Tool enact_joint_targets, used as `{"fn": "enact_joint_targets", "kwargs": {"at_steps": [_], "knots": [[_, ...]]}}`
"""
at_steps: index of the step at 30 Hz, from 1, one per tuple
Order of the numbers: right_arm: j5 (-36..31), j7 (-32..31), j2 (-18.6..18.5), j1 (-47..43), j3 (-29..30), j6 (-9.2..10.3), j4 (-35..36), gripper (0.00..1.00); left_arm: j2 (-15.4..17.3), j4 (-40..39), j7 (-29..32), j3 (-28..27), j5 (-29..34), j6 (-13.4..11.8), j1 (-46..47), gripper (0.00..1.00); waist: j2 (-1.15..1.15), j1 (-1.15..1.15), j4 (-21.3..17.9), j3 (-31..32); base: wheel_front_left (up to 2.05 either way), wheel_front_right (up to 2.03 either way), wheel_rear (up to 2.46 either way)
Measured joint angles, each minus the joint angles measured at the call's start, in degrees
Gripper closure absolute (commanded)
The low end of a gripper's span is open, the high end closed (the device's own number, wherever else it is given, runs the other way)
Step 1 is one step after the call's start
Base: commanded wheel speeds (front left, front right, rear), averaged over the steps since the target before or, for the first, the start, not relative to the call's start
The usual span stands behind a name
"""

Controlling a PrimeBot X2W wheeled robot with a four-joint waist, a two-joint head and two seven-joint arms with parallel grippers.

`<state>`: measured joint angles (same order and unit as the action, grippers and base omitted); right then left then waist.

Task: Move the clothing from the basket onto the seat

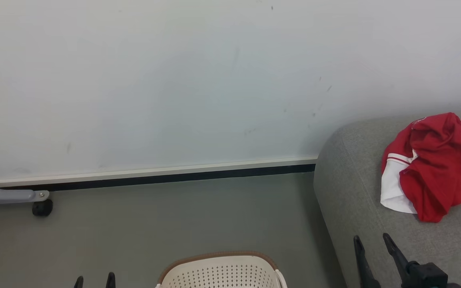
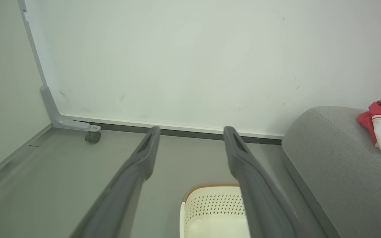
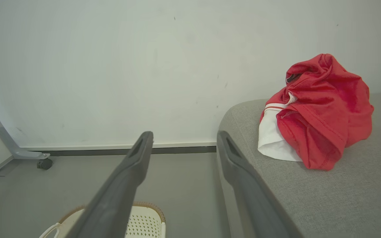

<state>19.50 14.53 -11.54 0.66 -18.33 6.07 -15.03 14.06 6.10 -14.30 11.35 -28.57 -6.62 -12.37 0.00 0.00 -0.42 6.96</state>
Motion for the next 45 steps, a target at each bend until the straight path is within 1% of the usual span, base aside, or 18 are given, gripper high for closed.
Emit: {"fn": "enact_joint_targets", "kwargs": {"at_steps": [8,17,27,39,40,45], "knots": [[-1.38,0.01,-0.27,-3.4,1.35,0.51,5.35,0.0,-0.76,-1.96,0.0,-1.43,1.01,-0.02,-1.08,0.0,0.0,0.0,-0.96,-0.24,0.0,0.0,0.0],[-1.83,0.01,-0.02,-5.16,2.44,0.77,9.06,0.0,-1.23,-3.09,0.0,-1.67,1.46,-0.45,-1.08,0.0,0.0,0.0,-1.26,-0.86,0.0,0.0,0.0],[-1.86,0.01,0.0,-5.7,3.86,0.98,10.12,0.0,-1.21,-3.19,0.0,-2.09,3.32,-0.45,-1.01,0.0,0.0,0.0,-1.17,-1.44,0.0,0.0,0.0],[-1.91,-0.16,0.27,-5.7,4.58,0.99,11.13,0.0,-1.41,-3.25,0.0,-2.74,3.71,-0.45,-0.98,0.0,0.0,0.0,-0.5,-1.71,0.0,0.0,0.0],[-1.93,-0.19,0.27,-5.7,4.69,0.99,11.17,1.0,-1.41,-3.25,0.0,-2.76,3.71,-0.45,-0.98,1.0,0.0,0.01,-0.47,-1.73,0.0,0.0,0.0],[-1.87,-0.41,1.15,-7.17,4.11,0.98,8.4,1.0,-2.49,-0.7,0.09,-2.08,3.67,-0.45,-1.67,1.0,0.0,0.0,-0.45,-1.74,0.0,0.0,0.0]]}}
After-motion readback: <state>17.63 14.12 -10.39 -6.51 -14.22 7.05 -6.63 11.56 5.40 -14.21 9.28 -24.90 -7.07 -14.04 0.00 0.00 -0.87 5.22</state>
